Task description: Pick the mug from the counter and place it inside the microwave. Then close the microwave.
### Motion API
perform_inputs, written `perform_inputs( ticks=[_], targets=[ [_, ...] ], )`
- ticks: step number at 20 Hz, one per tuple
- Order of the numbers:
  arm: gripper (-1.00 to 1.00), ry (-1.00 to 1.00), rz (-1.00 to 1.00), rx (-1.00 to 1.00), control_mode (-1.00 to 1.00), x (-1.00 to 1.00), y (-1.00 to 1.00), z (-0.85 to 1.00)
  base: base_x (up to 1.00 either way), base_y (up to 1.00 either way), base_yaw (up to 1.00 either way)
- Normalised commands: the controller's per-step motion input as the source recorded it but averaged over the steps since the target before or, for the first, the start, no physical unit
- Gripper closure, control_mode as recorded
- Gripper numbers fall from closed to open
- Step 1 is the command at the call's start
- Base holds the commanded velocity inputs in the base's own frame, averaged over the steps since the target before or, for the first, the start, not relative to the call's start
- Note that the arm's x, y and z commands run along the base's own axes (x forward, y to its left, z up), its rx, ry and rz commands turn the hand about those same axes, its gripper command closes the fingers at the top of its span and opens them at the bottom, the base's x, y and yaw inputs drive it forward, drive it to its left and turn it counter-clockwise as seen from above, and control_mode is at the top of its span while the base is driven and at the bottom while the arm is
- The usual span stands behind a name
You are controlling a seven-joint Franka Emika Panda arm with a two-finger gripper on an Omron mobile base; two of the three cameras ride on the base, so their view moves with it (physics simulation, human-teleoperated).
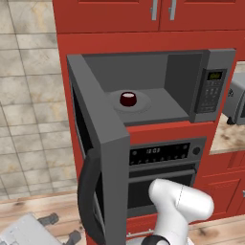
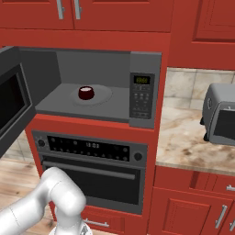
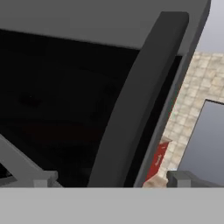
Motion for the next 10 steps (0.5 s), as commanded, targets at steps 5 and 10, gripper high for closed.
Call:
perform_inputs(
  ticks=[5, 10],
  targets=[
    [-1.00, 0.00, -0.02, -0.01, -1.00, 0.35, 0.07, -0.09, 0.00, 0.00, 0.00],
    [-1.00, 0.00, -0.01, 0.00, -1.00, 0.07, 0.00, 0.00, 0.00, 0.00, 0.00]
  ],
)
